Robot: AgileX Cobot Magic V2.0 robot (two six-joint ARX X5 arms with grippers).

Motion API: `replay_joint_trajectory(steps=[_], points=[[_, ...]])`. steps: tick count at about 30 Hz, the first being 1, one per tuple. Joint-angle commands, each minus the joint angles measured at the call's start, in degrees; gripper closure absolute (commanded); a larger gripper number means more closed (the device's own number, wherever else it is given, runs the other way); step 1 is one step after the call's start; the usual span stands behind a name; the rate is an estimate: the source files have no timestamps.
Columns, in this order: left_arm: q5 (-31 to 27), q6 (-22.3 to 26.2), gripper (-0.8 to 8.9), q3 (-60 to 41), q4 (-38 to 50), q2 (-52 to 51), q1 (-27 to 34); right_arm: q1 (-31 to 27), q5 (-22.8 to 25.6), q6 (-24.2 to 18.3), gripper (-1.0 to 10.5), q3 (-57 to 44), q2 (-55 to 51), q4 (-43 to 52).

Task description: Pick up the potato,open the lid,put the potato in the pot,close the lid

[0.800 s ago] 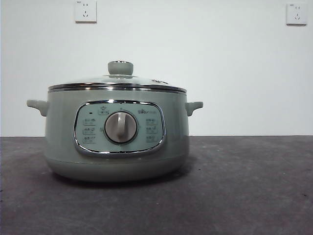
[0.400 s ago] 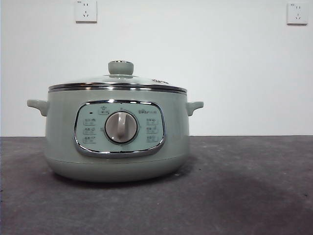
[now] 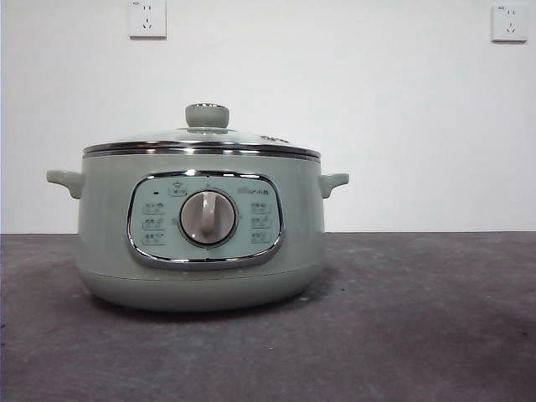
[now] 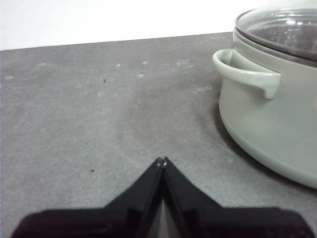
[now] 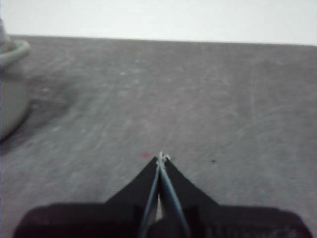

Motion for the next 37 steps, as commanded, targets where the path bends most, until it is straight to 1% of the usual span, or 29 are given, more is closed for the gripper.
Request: replay_joint_trajectory(steps=[1,2,8,37], points=[[-0.1,-0.3,8.17,-0.6,0.0,0.0,0.1,-0.1,2.4,-0.3,9.5,-0.5,-1.0,0.0],[-0.1,-0.3,8.17,-0.6,0.0,0.0,0.1,-0.1,2.9,0.2,9.5,-0.5,-1.0,-0.1],[-0.1,-0.3,8.17,-0.6,0.0,0.0,0.1,-0.1,3.8,0.3,9.5,-0.5,-1.0,-0.2],[-0.1,-0.3,8.17,-0.6,0.0,0.0,0.1,0.0,3.7,0.2,9.5,-0.5,-1.0,-0.1]])
